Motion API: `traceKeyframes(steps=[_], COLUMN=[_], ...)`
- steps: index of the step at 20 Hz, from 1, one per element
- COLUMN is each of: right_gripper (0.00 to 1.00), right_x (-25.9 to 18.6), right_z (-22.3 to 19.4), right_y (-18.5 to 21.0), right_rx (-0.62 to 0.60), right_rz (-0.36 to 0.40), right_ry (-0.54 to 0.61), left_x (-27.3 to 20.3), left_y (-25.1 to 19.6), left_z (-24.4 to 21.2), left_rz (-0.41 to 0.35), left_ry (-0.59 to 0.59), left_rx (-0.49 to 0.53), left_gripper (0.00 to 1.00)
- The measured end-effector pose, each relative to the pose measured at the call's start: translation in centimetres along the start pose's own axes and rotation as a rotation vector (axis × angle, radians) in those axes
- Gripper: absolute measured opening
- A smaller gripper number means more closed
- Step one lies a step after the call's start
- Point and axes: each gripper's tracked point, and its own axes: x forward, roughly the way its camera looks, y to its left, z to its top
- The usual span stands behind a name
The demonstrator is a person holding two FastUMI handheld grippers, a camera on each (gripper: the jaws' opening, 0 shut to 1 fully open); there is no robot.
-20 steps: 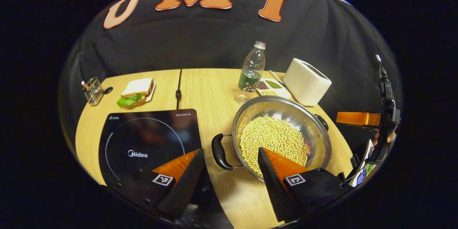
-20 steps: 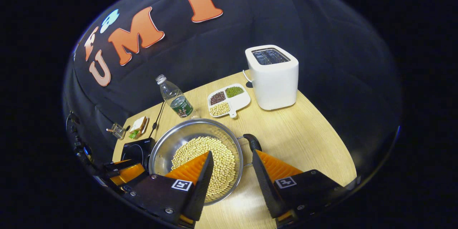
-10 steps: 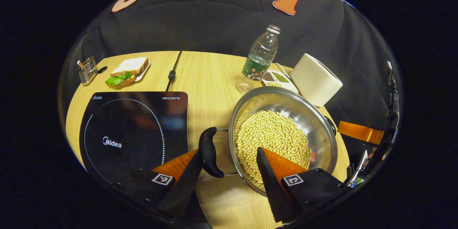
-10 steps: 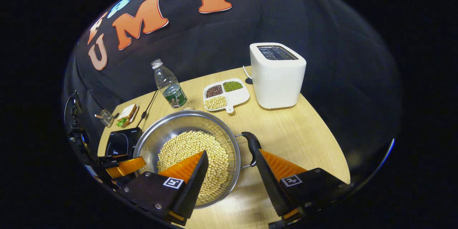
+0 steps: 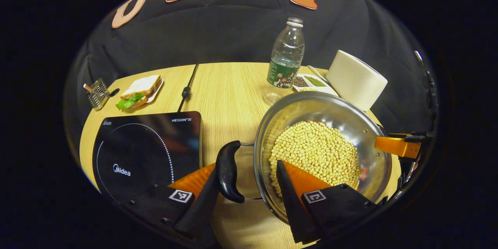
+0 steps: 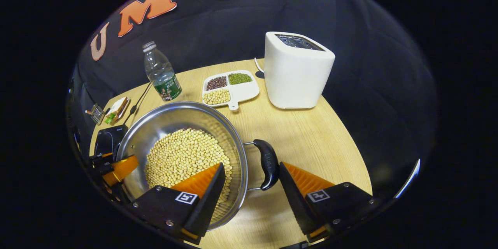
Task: First push the handle of the pot to place it horizontally, then grasp the pot with both hands and set it on the induction cooktop.
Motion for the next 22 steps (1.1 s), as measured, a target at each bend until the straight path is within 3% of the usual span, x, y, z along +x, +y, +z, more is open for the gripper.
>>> traceKeyframes(steps=[6,10,17,22], right_gripper=[0.84,0.74,0.66,0.65], right_x=[2.6,2.6,2.1,0.4], right_z=[-0.9,-0.9,-0.7,-0.1], right_y=[-0.3,-0.6,-0.6,-0.4], right_rx=[-0.051,-0.037,-0.115,-0.133], right_rz=[-0.049,-0.042,-0.063,-0.079], right_ry=[0.029,0.036,-0.001,-0.042], left_x=[2.1,3.0,3.4,2.0], left_y=[0.5,1.0,0.5,0.6], left_z=[1.2,1.5,1.9,2.1], left_rz=[0.051,0.099,0.096,0.108], left_ry=[-0.034,-0.042,-0.089,-0.118], left_rx=[0.066,0.104,0.115,0.112], left_gripper=[0.88,0.91,0.75,0.79])
